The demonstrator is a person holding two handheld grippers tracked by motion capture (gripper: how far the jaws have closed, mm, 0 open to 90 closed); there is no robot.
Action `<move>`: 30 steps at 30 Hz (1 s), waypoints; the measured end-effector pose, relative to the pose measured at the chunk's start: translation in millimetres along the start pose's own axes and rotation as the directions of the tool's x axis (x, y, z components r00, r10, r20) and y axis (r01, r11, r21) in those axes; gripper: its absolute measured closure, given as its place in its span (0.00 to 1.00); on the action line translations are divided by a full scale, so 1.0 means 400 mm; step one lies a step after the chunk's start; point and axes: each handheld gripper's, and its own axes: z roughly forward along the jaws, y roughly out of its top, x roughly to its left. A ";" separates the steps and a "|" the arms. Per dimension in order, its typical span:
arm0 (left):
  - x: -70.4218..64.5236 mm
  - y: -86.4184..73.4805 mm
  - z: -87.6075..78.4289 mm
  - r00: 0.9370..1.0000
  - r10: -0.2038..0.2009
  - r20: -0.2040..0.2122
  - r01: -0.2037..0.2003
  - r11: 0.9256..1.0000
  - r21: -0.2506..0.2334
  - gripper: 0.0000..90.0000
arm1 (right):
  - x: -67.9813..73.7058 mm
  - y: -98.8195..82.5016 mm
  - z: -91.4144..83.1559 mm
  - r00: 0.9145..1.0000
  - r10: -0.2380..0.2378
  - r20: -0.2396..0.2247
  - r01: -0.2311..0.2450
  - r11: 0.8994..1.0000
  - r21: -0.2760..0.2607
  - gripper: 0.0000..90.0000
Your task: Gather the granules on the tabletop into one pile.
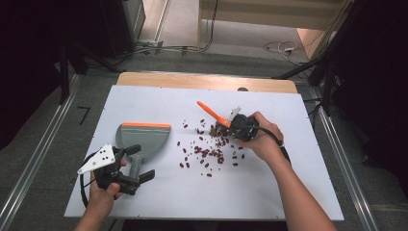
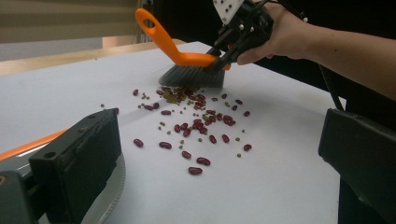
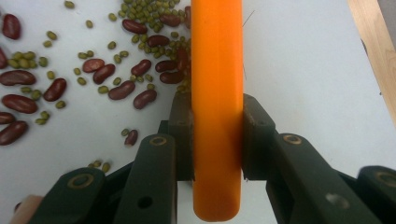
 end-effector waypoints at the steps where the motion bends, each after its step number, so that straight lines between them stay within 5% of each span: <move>1: 0.000 0.000 0.000 1.000 0.000 -0.001 0.000 1.000 0.001 0.00 | -0.006 -0.002 -0.005 1.000 0.008 -0.008 -0.008 1.000 -0.012 0.76; 6: -0.001 0.000 0.004 1.000 0.002 0.000 -0.002 1.000 0.002 0.00 | -0.039 0.014 -0.014 0.999 0.014 0.035 -0.012 0.999 -0.048 0.76; 14: 0.002 -0.001 0.001 1.000 0.003 -0.002 -0.003 1.000 -0.001 0.00 | -0.055 0.076 0.042 0.992 -0.092 0.086 0.098 0.993 -0.062 0.76; 19: 0.001 -0.001 0.001 1.000 0.003 0.002 -0.003 1.000 -0.002 0.00 | -0.042 0.091 0.071 0.992 -0.113 0.057 0.115 0.993 -0.029 0.76; 30: 0.000 0.001 0.002 1.000 0.004 -0.002 -0.004 1.000 0.003 0.00 | 0.013 0.067 0.033 0.976 -0.220 0.006 0.220 0.976 -0.005 0.76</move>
